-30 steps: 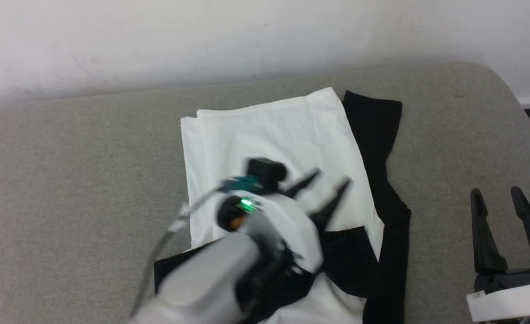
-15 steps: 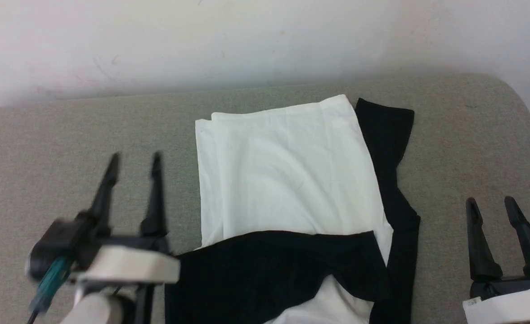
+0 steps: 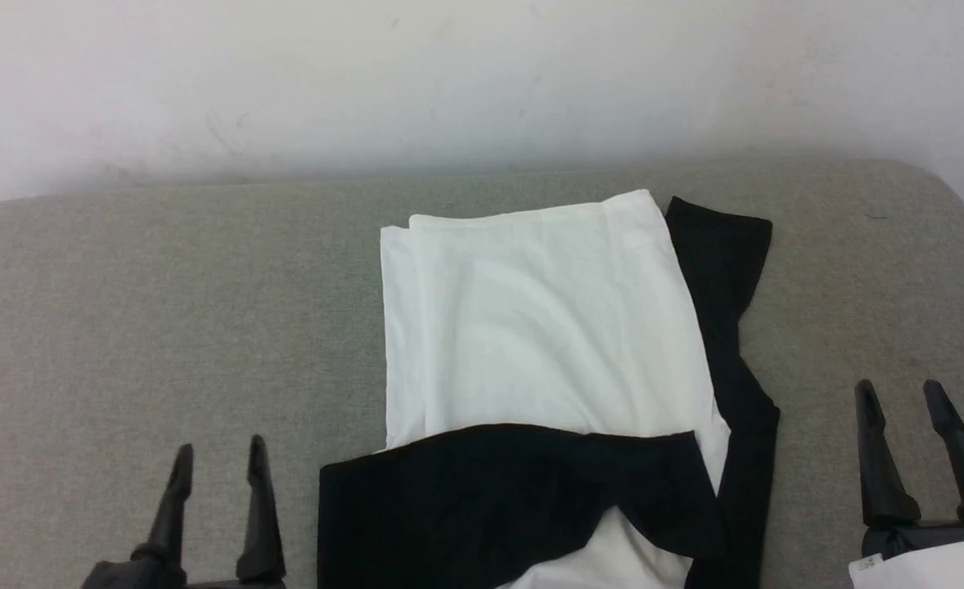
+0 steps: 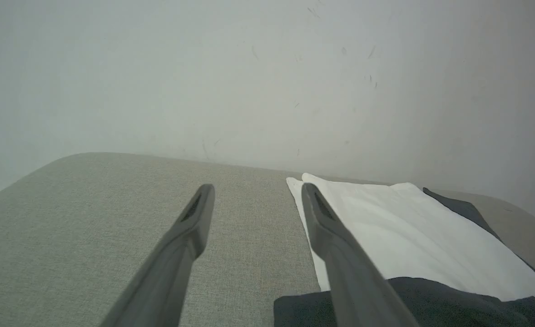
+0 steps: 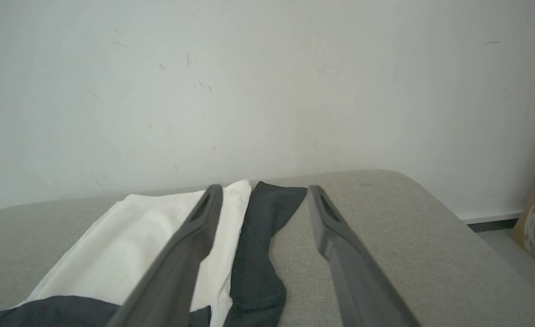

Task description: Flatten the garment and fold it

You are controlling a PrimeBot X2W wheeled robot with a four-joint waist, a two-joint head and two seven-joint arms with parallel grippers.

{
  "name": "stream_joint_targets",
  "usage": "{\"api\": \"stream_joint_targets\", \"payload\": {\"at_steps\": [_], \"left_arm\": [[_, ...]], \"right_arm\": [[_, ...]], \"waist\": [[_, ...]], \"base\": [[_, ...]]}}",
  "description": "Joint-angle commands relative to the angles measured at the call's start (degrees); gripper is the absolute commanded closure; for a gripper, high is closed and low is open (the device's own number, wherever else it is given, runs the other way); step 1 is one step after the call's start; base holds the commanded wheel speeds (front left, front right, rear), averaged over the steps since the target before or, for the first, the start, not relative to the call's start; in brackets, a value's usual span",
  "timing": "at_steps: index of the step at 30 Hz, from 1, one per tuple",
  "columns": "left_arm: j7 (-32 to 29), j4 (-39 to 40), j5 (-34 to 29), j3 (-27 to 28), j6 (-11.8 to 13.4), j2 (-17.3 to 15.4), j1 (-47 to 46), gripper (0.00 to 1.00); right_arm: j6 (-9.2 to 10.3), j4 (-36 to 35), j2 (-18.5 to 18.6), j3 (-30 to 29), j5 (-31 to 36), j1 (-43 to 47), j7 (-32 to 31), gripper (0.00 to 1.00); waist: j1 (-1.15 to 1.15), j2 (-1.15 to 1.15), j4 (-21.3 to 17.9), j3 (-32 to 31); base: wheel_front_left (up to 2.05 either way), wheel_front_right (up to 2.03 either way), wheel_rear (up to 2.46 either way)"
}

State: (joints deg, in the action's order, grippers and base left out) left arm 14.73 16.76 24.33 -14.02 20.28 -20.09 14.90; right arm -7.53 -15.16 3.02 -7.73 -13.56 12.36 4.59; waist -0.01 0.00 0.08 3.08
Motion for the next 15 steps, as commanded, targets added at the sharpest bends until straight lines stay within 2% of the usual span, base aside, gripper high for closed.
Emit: {"api": "stream_joint_targets", "payload": {"at_steps": [1,7,11,15], "left_arm": [[0.3,-0.6,-0.9,0.4,-1.5,0.9,-0.1,0.00],[0.3,-1.7,-2.6,1.3,-5.2,3.4,-2.7,0.00],[0.3,-2.1,-3.3,1.4,-6.7,4.6,-4.5,0.00],[0.3,-2.0,-3.9,1.6,-8.6,6.5,-7.3,0.00]], "right_arm": [[0.04,-0.1,-0.1,-0.4,0.5,-0.1,-0.3,0.00],[0.04,-3.7,0.2,-0.3,3.9,-8.2,-6.7,0.00],[0.04,-4.9,4.2,1.0,4.1,-16.4,-11.9,0.00],[0.04,-3.6,7.9,-0.2,-0.3,-29.3,-19.4,0.00]], "waist": [[0.01,0.00,0.6,0.1],[0.01,0.00,0.0,3.5],[0.01,0.00,-0.6,6.6],[0.01,0.00,-0.6,11.8]], "base": [[0.00,0.00,0.00],[0.00,0.00,0.00],[0.00,0.00,0.00],[0.00,0.00,0.00]]}}
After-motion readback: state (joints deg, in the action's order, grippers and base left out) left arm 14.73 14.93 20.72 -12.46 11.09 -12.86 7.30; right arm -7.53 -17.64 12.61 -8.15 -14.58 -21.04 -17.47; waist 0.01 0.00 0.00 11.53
